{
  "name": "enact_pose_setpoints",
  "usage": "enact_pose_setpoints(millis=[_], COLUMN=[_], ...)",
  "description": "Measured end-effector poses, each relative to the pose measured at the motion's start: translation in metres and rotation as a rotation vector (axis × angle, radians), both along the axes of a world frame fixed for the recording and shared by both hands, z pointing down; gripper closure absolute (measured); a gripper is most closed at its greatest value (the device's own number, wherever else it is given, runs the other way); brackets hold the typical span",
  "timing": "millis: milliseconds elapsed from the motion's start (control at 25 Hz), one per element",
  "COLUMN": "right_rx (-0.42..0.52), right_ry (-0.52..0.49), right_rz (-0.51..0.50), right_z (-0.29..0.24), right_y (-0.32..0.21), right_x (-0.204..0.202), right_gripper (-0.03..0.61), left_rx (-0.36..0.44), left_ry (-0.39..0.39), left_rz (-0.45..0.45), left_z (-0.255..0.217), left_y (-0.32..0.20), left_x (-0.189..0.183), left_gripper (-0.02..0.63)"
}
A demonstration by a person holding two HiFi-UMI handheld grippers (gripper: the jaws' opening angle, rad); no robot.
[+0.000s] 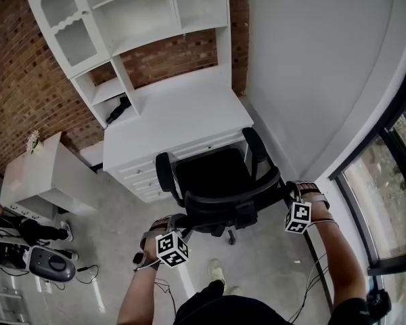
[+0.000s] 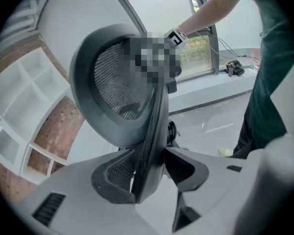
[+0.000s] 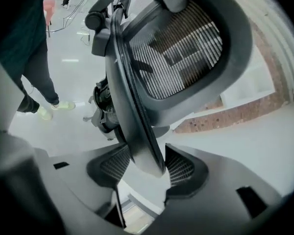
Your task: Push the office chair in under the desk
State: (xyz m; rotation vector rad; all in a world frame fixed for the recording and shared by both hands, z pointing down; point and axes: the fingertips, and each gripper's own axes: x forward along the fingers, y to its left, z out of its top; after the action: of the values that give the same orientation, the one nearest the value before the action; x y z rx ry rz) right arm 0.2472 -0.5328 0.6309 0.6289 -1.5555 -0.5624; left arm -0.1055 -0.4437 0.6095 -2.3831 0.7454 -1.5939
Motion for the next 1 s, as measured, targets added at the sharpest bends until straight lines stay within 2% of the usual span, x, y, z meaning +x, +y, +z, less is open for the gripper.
enact_pose_setpoints(millis=[160,240,280,360,480,600,760,840,1000], right_rx=[0.063,0.104,0.118,0.138,0.153,0.161,0.154,0.145,0.116], right_ry=[-0.066,-0.124,-0.161,-0.244,-0.397,-0.538,-0.697,-0.775,-0.915], right_rz=[0.085,0.133,0.156,0.201,0.277,0.338,0.366,0.371,0.404], right_z=[-0.024,-0.039,-0.047,-0.062,-0.083,-0.099,-0.116,-0.125,-0.141], right_y=[0.011,0.019,0.023,0.034,0.054,0.074,0.096,0.107,0.128], right_x=[0.009,0.012,0.012,0.007,-0.004,-0.016,-0.04,-0.055,-0.077], right_gripper=[0.39,0.457,0.466,0.491,0.518,0.529,0.535,0.537,0.544], left_rx=[0.017,0.026,0.026,0.012,-0.021,-0.048,-0.096,-0.089,-0.043], left_ry=[0.11,0.155,0.184,0.281,0.467,0.589,0.766,0.827,0.9], left_rz=[-0.069,-0.096,-0.111,-0.155,-0.234,-0.278,-0.345,-0.37,-0.376], left_z=[-0.022,-0.032,-0.036,-0.045,-0.057,-0.065,-0.082,-0.092,-0.115], left_y=[0.005,0.008,0.01,0.014,0.021,0.03,0.04,0.043,0.054], left_x=[0.0,-0.001,0.0,0.003,0.013,0.023,0.039,0.045,0.061], left_gripper=[0.427,0.437,0.443,0.453,0.469,0.484,0.504,0.534,0.579])
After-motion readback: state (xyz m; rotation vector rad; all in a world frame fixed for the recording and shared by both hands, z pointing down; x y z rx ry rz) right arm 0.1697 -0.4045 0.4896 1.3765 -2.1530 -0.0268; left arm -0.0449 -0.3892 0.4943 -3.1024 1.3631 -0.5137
